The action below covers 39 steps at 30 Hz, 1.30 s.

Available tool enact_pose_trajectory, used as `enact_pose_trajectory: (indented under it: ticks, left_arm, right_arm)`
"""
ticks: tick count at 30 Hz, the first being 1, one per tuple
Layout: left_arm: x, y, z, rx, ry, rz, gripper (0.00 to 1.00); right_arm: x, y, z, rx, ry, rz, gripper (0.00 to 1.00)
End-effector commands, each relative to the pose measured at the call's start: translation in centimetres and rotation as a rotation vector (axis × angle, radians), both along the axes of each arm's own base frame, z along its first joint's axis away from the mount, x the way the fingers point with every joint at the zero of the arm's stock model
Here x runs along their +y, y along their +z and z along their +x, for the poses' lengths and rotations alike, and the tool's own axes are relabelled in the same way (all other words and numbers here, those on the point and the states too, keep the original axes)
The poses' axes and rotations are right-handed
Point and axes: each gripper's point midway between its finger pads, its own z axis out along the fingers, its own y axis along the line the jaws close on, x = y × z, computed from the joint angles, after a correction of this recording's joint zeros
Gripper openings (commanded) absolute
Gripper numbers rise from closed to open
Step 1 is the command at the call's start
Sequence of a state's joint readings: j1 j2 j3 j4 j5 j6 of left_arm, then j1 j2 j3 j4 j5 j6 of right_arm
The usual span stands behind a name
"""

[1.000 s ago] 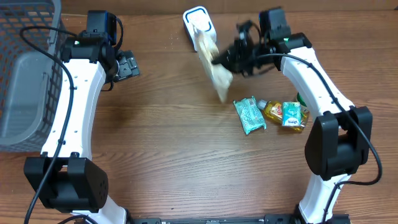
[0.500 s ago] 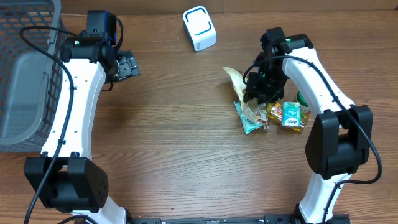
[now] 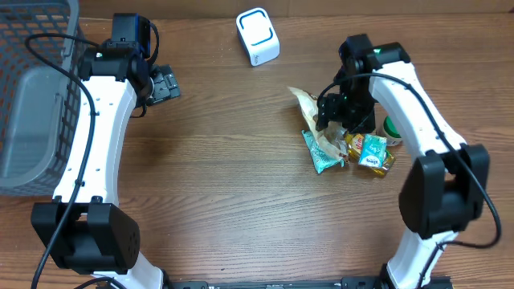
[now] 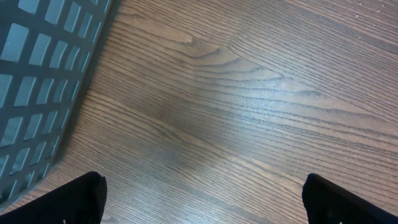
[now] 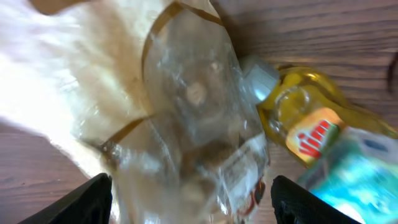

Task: Scan the item barcode
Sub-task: 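Carry the PanTree bag right and set it by the teal pack, then open the right gripper and release the PanTree bag on the pile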

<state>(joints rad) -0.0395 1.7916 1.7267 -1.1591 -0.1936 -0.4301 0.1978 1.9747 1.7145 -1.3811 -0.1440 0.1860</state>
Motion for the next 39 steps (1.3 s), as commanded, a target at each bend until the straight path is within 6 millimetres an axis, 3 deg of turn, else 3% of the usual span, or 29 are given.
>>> enact_pose_trajectory:
  ticks: [1,8,10,11,39]
  left_arm:
    - [-0.4,0.8,0.1,-0.022,-0.016,-0.002,1.00]
    - [-0.4,0.8,0.1,-0.021,-0.016,-0.002,1.00]
    - [-0.4,0.8,0.1,-0.022,-0.016,-0.002,1.00]
    - [-0.4,0.8,0.1,-0.022,-0.016,-0.002,1.00]
    - [-0.4,0.8,0.1,-0.021,-0.016,-0.002,1.00]
  right_arm:
    - [-0.1,3.5,-0.3,-0.085,-0.003,0.017,0.78]
    - [-0.3,4.8,-1.7,-0.070,-0.003,0.020,0.79]
    - [-0.3,4.8,-1.8,-0.068,-0.003,0.019,0.85]
    - [-0.3,4.8,-1.8,-0.068,-0.003,0.019,1.00]
    - [-0.2,4.8,-1.5,-0.078,-0.004,0.022,1.00]
